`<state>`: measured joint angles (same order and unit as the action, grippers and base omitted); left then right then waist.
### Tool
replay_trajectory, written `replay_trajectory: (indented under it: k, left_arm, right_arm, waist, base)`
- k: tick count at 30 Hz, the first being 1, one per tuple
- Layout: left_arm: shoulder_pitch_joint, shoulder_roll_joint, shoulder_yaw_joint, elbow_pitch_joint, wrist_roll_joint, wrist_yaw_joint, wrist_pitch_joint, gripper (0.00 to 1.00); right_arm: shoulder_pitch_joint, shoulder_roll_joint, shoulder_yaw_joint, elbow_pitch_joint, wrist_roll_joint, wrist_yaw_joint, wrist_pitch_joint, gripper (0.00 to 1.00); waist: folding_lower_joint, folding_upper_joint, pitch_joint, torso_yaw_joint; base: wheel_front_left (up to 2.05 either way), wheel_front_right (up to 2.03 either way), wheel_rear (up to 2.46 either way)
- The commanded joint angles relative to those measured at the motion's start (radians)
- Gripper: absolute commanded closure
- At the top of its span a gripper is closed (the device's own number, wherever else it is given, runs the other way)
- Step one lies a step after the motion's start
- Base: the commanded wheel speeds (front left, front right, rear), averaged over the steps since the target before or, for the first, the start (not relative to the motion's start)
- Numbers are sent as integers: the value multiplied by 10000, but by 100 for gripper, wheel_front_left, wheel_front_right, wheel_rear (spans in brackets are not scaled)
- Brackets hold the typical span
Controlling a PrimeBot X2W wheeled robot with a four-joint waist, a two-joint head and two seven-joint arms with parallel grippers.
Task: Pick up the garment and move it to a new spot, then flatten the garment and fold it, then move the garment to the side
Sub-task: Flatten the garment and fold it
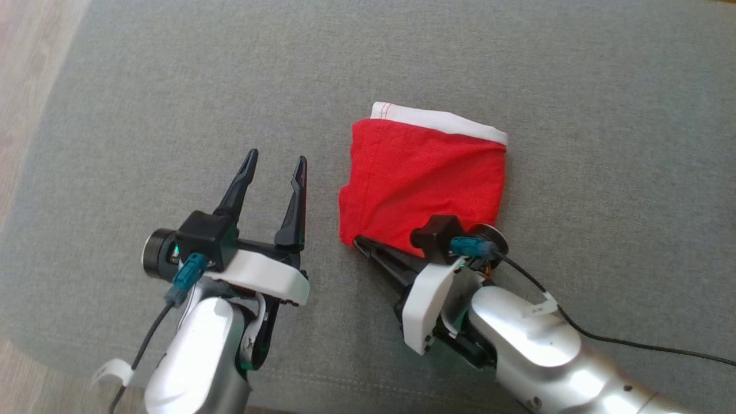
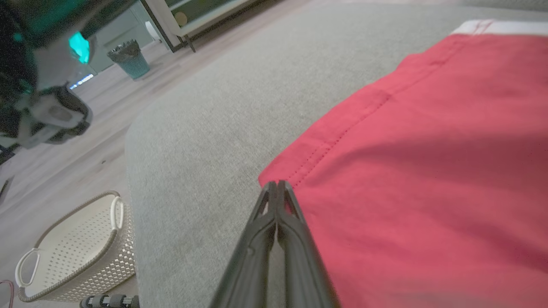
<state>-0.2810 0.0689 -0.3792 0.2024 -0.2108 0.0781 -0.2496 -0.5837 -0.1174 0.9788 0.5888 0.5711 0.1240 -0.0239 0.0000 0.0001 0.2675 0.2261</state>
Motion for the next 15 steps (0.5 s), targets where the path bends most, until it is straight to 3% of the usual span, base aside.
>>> replay_trajectory:
  k: [1,5,8,9,10,11,15]
  left_arm:
    - [-330,91,376,-304,99,-9,-121,0]
    - [-134,180,520,-313,135,17,-121,0]
    - [76,269,652,-354,130,41,-121,0]
    - [149,301,697,-367,126,48,-121,0]
    - [229,338,744,-380,120,59,-121,0]
    - [311,373,785,-386,117,72,-121,0]
    - [601,507,949,-435,55,94,-122,0]
  right_arm:
    - [-101,39,41,-364,115,67,-214,100]
    - [-64,-145,-418,-752,303,67,-938,100]
    - [169,-403,-1439,-1186,183,67,-1470,100]
    - [307,-519,-1943,-1302,31,67,-1595,80]
    - [492,-602,-2481,-1432,-135,67,-1677,33]
    - [700,-672,-3060,-1592,-350,67,-1763,0]
    - [1748,-721,-5390,-2500,-1364,67,-1843,0]
  waist:
    - [0,-1,-57,-53]
    - [0,-1,-277,-306]
    - [0,-1,-506,-557]
    - [0,-1,-592,-641]
    - [0,-1,-674,-731]
    - [0,-1,-766,-818]
    - [0,-1,-1077,-1138]
  base:
    - [0,0,0]
    - [0,0,0]
    - [0,0,0]
    - [0,0,0]
    - [0,0,0]
    - [0,0,0]
    - [0,0,0]
